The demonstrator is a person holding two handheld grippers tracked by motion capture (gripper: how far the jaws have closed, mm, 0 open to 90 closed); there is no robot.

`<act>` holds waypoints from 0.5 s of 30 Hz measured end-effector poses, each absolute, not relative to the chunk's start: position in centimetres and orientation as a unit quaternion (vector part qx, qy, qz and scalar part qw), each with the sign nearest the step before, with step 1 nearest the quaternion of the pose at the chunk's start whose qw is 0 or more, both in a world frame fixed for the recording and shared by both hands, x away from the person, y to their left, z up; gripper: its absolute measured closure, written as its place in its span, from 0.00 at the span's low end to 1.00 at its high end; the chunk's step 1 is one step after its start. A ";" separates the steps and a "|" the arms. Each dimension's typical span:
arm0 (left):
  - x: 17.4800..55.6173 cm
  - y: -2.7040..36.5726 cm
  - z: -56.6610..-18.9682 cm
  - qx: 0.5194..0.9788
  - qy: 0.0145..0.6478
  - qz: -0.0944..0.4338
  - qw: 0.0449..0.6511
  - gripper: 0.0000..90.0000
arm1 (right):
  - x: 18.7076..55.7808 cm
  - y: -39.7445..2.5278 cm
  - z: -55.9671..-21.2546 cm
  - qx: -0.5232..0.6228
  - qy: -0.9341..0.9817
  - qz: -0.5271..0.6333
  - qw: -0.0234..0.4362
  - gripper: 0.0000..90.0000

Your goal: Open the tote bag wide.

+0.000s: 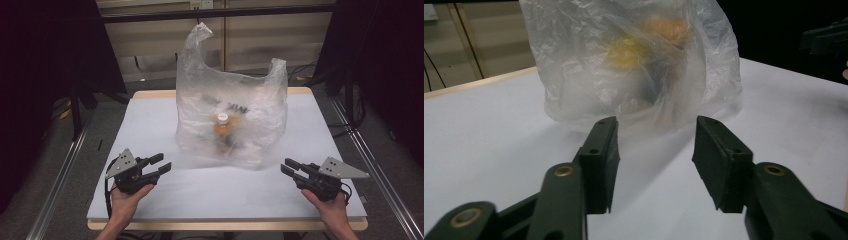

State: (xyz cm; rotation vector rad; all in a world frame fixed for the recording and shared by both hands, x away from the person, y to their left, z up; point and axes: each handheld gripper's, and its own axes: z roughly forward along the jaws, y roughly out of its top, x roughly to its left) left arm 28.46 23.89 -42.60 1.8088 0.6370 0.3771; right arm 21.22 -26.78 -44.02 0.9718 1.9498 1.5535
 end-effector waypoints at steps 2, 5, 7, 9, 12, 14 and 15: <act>29.0 23.6 -42.4 0.774 0.267 0.156 0.553 0.69 | 21.6 -26.7 -43.9 0.352 0.710 0.565 0.227 0.92; 29.5 22.9 -42.1 0.777 0.256 0.148 0.556 0.76 | 22.1 -26.4 -43.8 0.349 0.716 0.562 0.220 0.99; 29.7 22.6 -41.8 0.782 0.247 0.150 0.552 0.85 | 22.5 -26.2 -43.8 0.342 0.723 0.562 0.212 1.00; 30.0 22.1 -41.8 0.777 0.250 0.141 0.560 0.87 | 22.9 -25.9 -43.7 0.340 0.727 0.560 0.206 1.00; 30.7 21.3 -41.5 0.787 0.244 0.138 0.550 0.93 | 23.5 -25.5 -43.4 0.338 0.731 0.560 0.195 1.00; 31.2 20.7 -41.2 0.786 0.239 0.130 0.555 1.00 | 24.2 -25.1 -43.1 0.333 0.734 0.562 0.188 1.00; 31.5 20.4 -41.1 0.785 0.232 0.124 0.561 1.00 | 24.5 -25.0 -42.9 0.332 0.734 0.563 0.185 1.00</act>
